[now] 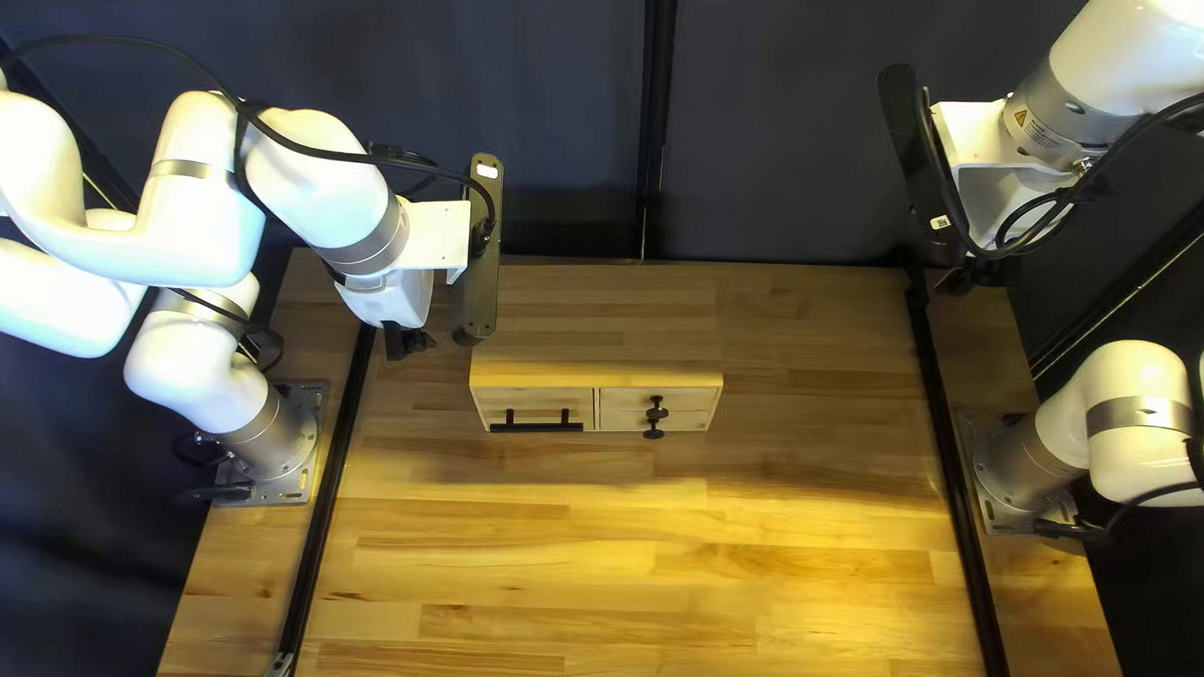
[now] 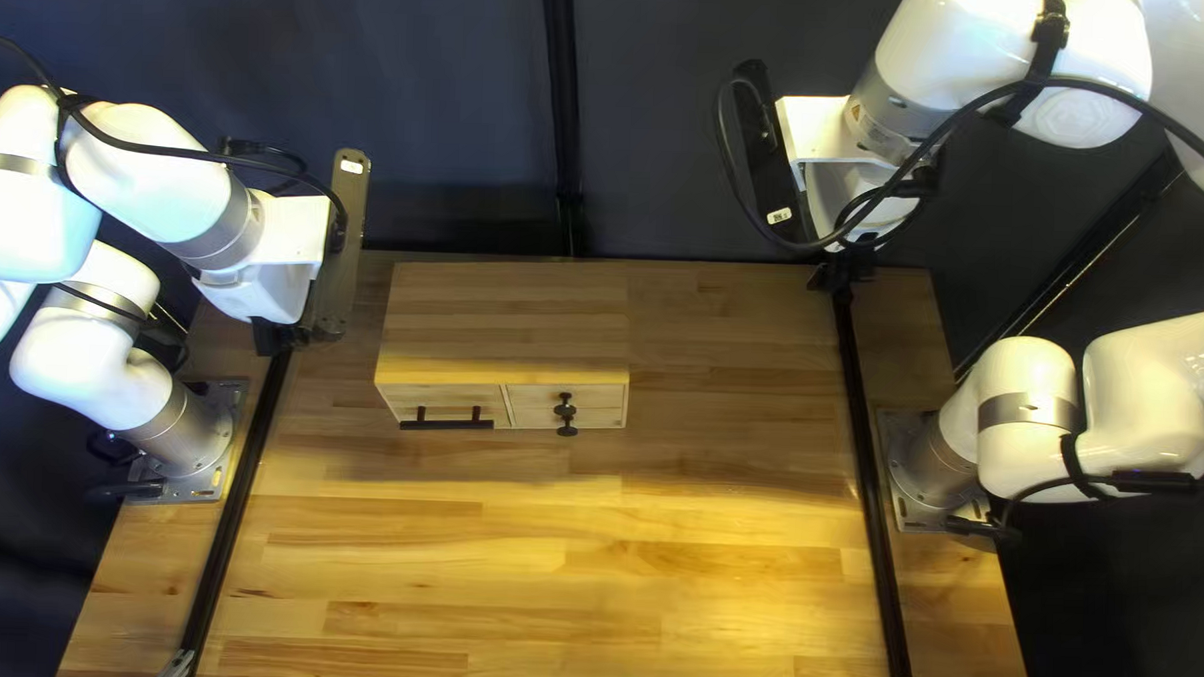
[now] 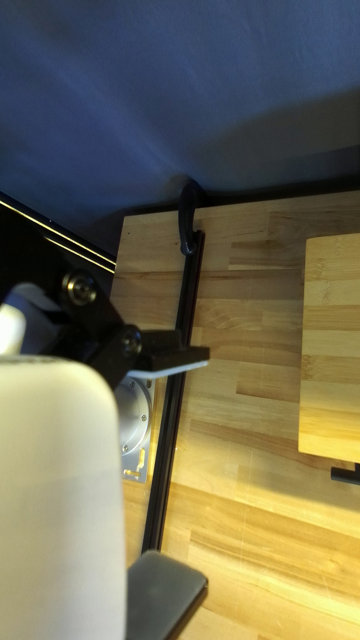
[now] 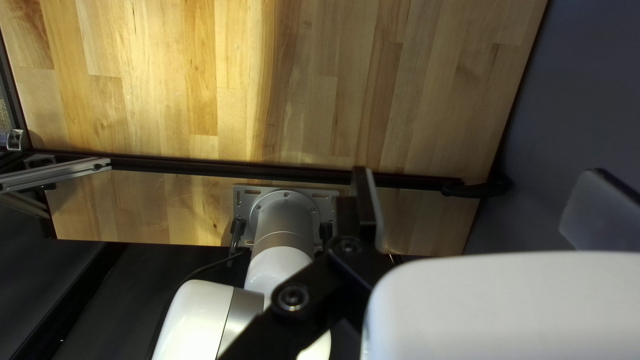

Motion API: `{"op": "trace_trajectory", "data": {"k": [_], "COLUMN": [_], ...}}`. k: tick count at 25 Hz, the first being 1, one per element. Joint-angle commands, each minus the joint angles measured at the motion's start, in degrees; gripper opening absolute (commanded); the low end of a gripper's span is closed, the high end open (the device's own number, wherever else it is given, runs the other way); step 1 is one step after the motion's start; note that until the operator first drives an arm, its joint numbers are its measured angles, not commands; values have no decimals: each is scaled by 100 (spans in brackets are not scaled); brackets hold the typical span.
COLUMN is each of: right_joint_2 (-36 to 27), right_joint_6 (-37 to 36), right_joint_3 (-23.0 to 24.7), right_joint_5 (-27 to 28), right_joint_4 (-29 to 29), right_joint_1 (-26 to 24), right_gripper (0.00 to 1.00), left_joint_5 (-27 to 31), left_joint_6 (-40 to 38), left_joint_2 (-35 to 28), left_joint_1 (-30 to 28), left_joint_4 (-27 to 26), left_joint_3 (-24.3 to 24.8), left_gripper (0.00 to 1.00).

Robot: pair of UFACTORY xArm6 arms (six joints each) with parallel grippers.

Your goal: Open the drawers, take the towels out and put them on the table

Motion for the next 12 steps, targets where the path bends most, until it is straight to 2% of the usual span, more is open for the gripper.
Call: {"op": "trace_trajectory", "data": {"k": [1, 7, 12], "right_joint_2": [0, 0, 0], "right_joint_6": [0, 0, 0], "right_joint_3": [0, 0, 0], "right_joint_5": [0, 0, 0], "right_joint_4": [0, 0, 0], "right_joint_1": [0, 0, 0], "right_gripper": [100, 100, 100], "left_joint_5": [0, -6, 173], "left_joint_6": [0, 23, 138], "left_joint_2": [0, -36, -14], "left_joint_1": [0, 15, -886], "left_joint_4": [0, -98, 333], "left_joint_3": [0, 34, -58], "left_gripper": [100, 100, 100]}}
